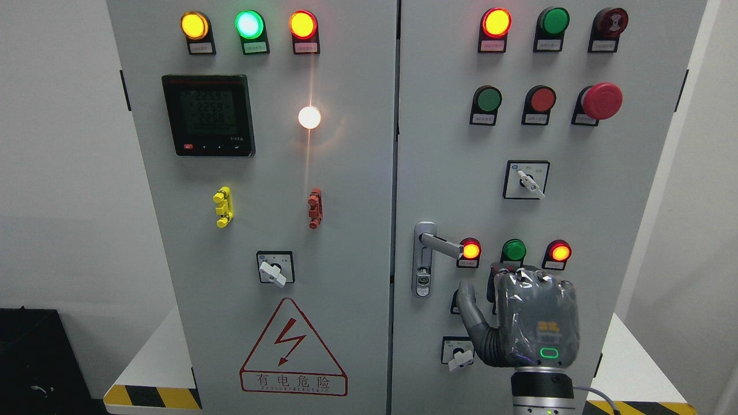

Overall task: Release door handle
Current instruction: 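Open the right hand and pull it back off the handle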

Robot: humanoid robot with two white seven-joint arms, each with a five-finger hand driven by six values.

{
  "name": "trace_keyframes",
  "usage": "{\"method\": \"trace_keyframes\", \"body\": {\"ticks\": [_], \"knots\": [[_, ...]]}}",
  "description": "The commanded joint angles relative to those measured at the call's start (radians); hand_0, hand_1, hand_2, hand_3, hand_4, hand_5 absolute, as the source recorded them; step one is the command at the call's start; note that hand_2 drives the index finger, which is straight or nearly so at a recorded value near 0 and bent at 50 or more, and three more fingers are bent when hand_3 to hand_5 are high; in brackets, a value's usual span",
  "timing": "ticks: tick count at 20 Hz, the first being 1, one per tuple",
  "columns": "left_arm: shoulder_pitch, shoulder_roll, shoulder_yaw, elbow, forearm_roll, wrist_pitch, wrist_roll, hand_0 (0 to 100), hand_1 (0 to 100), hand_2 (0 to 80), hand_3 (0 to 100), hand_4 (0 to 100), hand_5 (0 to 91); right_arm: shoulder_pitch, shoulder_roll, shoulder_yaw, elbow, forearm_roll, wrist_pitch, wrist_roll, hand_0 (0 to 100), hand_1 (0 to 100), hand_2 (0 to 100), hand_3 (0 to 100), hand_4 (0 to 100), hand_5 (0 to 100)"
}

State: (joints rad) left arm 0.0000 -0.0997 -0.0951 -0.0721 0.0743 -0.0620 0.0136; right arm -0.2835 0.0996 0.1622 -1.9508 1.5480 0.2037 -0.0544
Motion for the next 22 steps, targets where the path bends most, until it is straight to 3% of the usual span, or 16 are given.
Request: {"method": "trace_keyframes", "body": {"ticks": [1, 2, 3, 7, 8, 10, 13, 15, 22], "knots": [[0.017, 0.000, 0.000, 0.000, 0.001, -0.001, 0.000, 12, 56, 0.0, 0, 0, 0.0, 0.101, -0.018, -0.114, -0.117, -0.006, -0.078, -0.030, 56, 31, 44, 60, 58, 58], [0.017, 0.000, 0.000, 0.000, -0.001, -0.001, 0.000, 12, 56, 0.0, 0, 0, 0.0, 0.107, -0.017, -0.131, -0.117, -0.008, -0.108, -0.048, 56, 31, 43, 59, 57, 57], [0.017, 0.000, 0.000, 0.000, -0.001, -0.001, 0.000, 12, 56, 0.0, 0, 0, 0.0, 0.112, -0.015, -0.153, -0.117, -0.008, -0.140, -0.067, 56, 31, 34, 50, 49, 50], [0.017, 0.000, 0.000, 0.000, -0.001, -0.001, 0.000, 12, 56, 0.0, 0, 0, 0.0, 0.136, -0.011, -0.246, -0.128, -0.084, -0.277, -0.099, 56, 30, 17, 25, 28, 33], [0.017, 0.000, 0.000, 0.000, 0.001, -0.001, 0.000, 12, 56, 0.0, 0, 0, 0.0, 0.136, -0.011, -0.265, -0.128, -0.109, -0.299, -0.101, 56, 30, 15, 23, 26, 32], [0.017, 0.000, 0.000, 0.000, 0.001, -0.001, 0.000, 12, 56, 0.0, 0, 0, 0.0, 0.138, -0.008, -0.274, -0.128, -0.150, -0.311, -0.122, 55, 30, 1, 12, 15, 17], [0.017, 0.000, 0.000, 0.000, 0.001, -0.001, 0.000, 12, 56, 0.0, 0, 0, 0.0, 0.139, -0.011, -0.277, -0.128, -0.209, -0.316, -0.128, 55, 30, 0, 5, 9, 12], [0.017, 0.000, 0.000, 0.000, 0.001, -0.001, 0.000, 12, 56, 0.0, 0, 0, 0.0, 0.139, -0.011, -0.273, -0.128, -0.241, -0.326, -0.127, 54, 29, 0, 3, 2, 2], [0.017, 0.000, 0.000, 0.000, 0.001, -0.001, 0.000, 12, 56, 0.0, 0, 0, 0.0, 0.139, -0.001, -0.263, -0.135, -0.244, -0.359, -0.124, 54, 30, 0, 2, 0, 0]]}}
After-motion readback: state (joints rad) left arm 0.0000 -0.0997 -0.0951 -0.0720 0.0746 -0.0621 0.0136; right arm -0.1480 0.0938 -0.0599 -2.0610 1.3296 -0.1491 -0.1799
